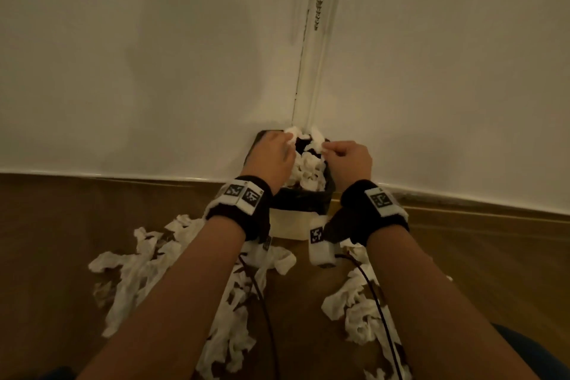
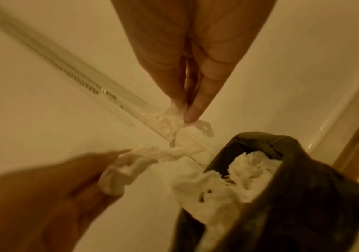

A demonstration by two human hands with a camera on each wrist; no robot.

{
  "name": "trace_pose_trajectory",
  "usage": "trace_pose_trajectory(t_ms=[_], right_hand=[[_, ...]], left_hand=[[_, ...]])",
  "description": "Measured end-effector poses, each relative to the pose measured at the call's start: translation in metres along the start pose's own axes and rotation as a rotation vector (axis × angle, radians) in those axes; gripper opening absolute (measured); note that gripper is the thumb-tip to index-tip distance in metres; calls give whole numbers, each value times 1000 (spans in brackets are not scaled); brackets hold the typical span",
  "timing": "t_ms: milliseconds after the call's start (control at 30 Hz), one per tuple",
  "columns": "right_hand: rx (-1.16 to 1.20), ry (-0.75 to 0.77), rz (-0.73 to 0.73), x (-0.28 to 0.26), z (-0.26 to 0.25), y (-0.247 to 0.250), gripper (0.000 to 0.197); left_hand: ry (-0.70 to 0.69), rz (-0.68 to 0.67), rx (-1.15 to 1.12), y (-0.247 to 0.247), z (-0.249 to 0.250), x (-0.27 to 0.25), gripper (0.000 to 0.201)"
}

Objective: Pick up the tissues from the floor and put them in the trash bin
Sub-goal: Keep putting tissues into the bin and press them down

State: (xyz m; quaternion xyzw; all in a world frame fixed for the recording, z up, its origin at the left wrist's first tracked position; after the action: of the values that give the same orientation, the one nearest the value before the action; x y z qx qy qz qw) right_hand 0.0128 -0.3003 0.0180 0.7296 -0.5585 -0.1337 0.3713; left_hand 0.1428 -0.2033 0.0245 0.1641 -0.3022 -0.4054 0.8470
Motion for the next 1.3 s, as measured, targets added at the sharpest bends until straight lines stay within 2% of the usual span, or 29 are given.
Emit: trace_pose_trajectory(t_ms=[33, 133, 333, 400, 467, 567, 633, 700, 767, 833, 933, 1033, 1100, 1200, 1300], right_hand=[[-110, 70, -18, -1, -5, -10, 23], [-292, 178, -226, -9, -10, -56, 28], [-393, 126, -572, -8, -1, -113, 39], [-458, 93, -603, -3, 2, -121, 41], [-527, 92, -648, 0, 7, -129, 41], [-663, 115, -706, -3, 10, -130, 41], [-695, 139, -683, -1, 6, -124, 40], [-680, 155, -592, 3, 1, -112, 37], [-625, 206, -410, 4, -10, -92, 29], [-544, 250, -206, -4, -25, -71, 30], [-399, 280, -53, -25, -42, -59, 36], [-331, 281, -28, -50, -38, -71, 38], [-317, 258, -18, -69, -23, -84, 38], [-367, 198, -43, -90, 10, -107, 41], [-439, 74, -121, -100, 51, -126, 43]], left_hand=[[18, -102, 130, -17, -6, -1, 37], [54, -346, 475, -55, -33, -11, 39], [156, -625, 679, -71, -82, -11, 47], [200, -727, 724, -74, -94, -11, 49], [208, -766, 776, -76, -99, -9, 49], [224, -749, 799, -74, -95, -5, 44], [173, -624, 653, -69, -85, -1, 35], [79, -385, 445, -51, -71, 0, 28], [1, -96, 227, -22, -63, -12, 23], [-23, 140, 55, 5, -65, -34, 19], [32, 334, -41, 27, -81, -72, 17], [168, 348, -46, 26, -110, -101, 13], [294, 273, -25, 16, -132, -117, 12], [476, 30, 27, -14, -156, -135, 9], [516, -261, 105, -60, -164, -152, 21]])
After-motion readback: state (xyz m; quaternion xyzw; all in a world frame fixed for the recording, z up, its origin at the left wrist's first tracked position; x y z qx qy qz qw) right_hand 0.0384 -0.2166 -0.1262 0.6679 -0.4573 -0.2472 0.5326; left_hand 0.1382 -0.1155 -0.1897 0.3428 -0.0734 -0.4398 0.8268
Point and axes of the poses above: each hand's wrist, its own x-axis towards the middle knuckle, its own y-axis out of the back of the hand, z = x × y, the point moved 8 cm from there along x, towards the middle knuckle, and after that the axes turned 14 degrees about -x, right-handed, at the moved point
